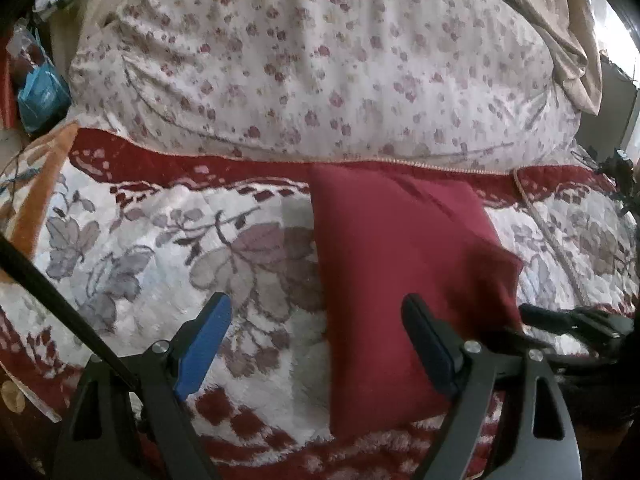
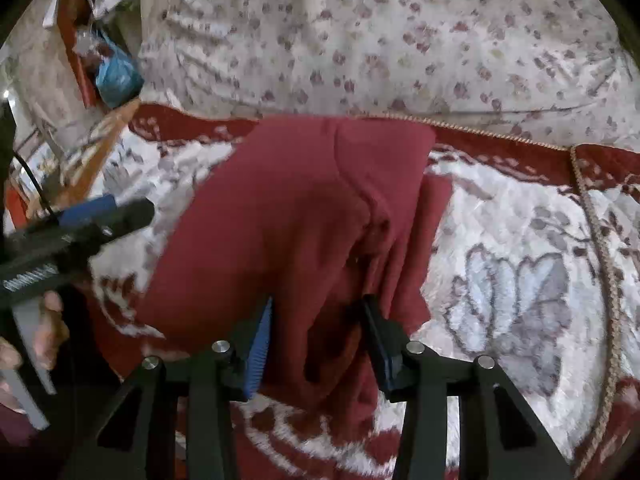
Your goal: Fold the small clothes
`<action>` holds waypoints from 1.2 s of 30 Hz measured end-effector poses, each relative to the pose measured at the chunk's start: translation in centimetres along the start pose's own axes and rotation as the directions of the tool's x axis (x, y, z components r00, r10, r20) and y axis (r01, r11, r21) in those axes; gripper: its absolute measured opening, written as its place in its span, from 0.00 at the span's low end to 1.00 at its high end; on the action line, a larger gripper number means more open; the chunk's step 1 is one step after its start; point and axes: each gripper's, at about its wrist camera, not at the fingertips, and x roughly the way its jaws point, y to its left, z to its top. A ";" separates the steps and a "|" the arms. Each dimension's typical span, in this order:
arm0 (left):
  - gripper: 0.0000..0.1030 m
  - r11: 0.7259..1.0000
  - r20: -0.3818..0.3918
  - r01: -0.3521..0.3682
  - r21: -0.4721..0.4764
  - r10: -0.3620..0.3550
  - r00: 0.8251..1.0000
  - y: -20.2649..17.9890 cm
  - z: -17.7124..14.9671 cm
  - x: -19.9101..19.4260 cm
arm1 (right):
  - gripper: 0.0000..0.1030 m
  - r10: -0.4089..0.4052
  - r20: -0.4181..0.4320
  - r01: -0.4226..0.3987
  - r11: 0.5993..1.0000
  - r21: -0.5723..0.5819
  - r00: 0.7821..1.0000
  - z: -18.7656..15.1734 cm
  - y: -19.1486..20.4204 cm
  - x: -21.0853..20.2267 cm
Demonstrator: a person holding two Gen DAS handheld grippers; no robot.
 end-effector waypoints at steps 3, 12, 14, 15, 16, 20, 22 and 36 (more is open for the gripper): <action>0.83 1.000 0.019 -0.001 0.001 0.001 1.000 -0.3 0.4 -0.6 | 0.73 -0.018 0.066 0.017 1.000 0.018 0.998 0.7 0.3 -2.7; 0.83 1.000 0.071 -0.006 -0.014 0.007 0.997 -0.5 1.1 -2.3 | 0.83 -0.151 0.120 0.148 0.988 0.035 0.981 2.1 1.3 -4.4; 0.83 1.000 0.079 -0.020 -0.013 0.021 0.997 -0.5 1.2 -2.6 | 0.84 -0.163 0.121 0.157 0.986 0.052 0.979 2.4 1.1 -4.4; 0.83 1.000 0.081 -0.023 -0.013 0.024 0.996 -0.4 1.2 -2.6 | 0.85 -0.172 0.122 0.165 0.984 0.061 0.978 2.5 1.0 -4.3; 0.83 1.000 0.086 -0.025 -0.012 0.026 0.996 -0.4 1.3 -2.8 | 0.85 -0.176 0.123 0.169 0.983 0.065 0.977 2.6 1.1 -4.3; 0.84 0.999 0.100 -0.038 -0.008 0.038 0.994 -0.4 1.4 -2.9 | 0.86 -0.176 0.124 0.169 0.983 0.070 0.976 3.1 1.2 -4.1; 0.84 0.999 0.104 -0.043 -0.007 0.043 0.994 -0.4 1.5 -2.9 | 0.87 -0.173 0.124 0.166 0.984 0.068 0.977 3.3 1.4 -3.9; 0.84 0.998 0.107 -0.054 -0.014 0.055 0.993 -0.1 2.0 -2.4 | 0.88 -0.157 0.119 0.149 0.986 0.075 0.980 4.0 1.6 -2.7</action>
